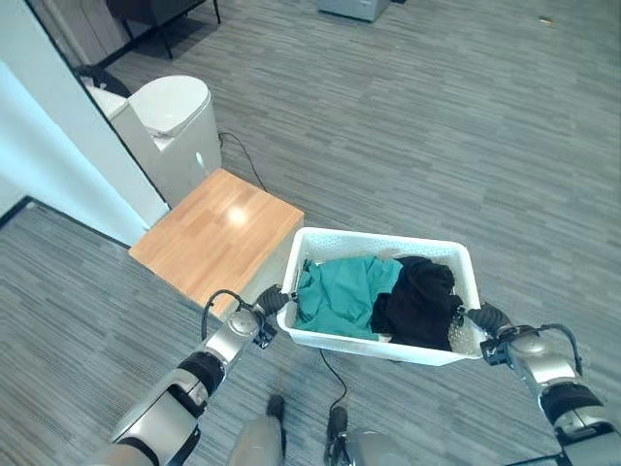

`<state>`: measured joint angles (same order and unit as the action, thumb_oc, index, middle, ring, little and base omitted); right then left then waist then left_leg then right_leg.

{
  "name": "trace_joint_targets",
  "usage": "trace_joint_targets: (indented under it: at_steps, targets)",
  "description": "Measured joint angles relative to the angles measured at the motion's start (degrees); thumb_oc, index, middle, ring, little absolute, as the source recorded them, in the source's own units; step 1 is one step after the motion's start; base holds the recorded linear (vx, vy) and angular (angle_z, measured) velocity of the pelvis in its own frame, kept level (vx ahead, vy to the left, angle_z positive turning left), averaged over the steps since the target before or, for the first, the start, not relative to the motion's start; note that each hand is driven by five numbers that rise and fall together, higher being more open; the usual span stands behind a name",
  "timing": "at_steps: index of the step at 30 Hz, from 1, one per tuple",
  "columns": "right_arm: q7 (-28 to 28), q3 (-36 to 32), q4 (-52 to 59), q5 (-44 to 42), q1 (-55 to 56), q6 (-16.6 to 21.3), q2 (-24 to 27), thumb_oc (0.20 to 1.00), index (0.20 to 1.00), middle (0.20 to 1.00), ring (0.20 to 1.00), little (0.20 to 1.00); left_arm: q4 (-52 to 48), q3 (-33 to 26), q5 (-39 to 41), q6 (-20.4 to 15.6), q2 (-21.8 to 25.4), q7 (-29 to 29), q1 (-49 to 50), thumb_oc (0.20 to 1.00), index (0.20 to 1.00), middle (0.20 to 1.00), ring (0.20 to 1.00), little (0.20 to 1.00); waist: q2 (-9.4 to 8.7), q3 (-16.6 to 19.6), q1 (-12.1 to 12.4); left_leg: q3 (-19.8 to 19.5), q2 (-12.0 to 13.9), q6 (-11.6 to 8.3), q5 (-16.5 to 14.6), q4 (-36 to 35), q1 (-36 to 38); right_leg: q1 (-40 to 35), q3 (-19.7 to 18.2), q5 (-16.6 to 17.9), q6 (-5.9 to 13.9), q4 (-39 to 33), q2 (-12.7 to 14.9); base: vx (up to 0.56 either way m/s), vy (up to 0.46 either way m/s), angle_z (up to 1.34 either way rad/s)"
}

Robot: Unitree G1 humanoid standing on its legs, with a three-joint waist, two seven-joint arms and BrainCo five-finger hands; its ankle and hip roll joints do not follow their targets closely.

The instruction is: Grab the laundry basket,head to the washer,open it,put in the laundry and shut it.

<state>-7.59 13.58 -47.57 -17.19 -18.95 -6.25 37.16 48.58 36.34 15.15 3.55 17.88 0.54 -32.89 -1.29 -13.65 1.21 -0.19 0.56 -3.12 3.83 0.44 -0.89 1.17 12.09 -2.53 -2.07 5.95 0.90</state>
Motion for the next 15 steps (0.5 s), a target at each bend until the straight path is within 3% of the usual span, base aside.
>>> trace_joint_targets:
  at_steps: [4,5,10,15]
  targets:
    - [-0.1,-1.1,-0.4,0.0,0.2,0.0,-0.5,0.200,0.200,0.200,0.200,0.200,0.2,0.0,-0.5,0.0,-0.2,0.0,-0.7,0.200,0.200,0.200,0.200,0.200,0.43,0.2,-0.8,-0.8,-0.2,0.43,-0.3,0.1,-0.5,-1.2,0.2,1.8,1.22,-3.6,-0.4,-0.01,-0.001,0.06]
    - [-0.1,-1.1,-0.4,0.0,0.2,0.0,-0.5,0.200,0.200,0.200,0.200,0.200,0.2,0.0,-0.5,0.0,-0.2,0.0,-0.9,0.200,0.200,0.200,0.200,0.200,1.00,0.2,-0.8,-0.8,0.1,1.44,-1.1,-0.1,-1.0,-1.1,0.2,2.2,1.47,-4.2,-0.8,0.00,0.000,0.07]
    - [-0.1,-1.1,-0.2,0.0,0.2,0.0,-0.5,0.200,0.200,0.200,0.200,0.200,0.3,0.0,-0.5,0.2,-0.2,0.0,-0.8,0.200,0.200,0.200,0.200,0.200,2.25,0.3,-0.3,-0.6,-0.2,1.57,-1.5,-0.2,-1.4,0.0,-0.5,2.3,1.64,-3.1,-0.5,0.00,-0.014,0.01]
    - [-0.2,-0.4,-1.7,0.0,0.2,0.1,-2.5,0.200,0.200,0.200,0.200,0.200,3.8,0.0,-0.5,0.0,-0.5,0.1,-0.8,0.200,0.200,0.200,0.200,0.200,3.95,1.3,-0.6,0.0,0.0,1.45,-0.8,-0.6,-1.0,-0.8,-0.7,3.0,1.35,-4.7,-0.8,-0.02,-0.204,-0.05]
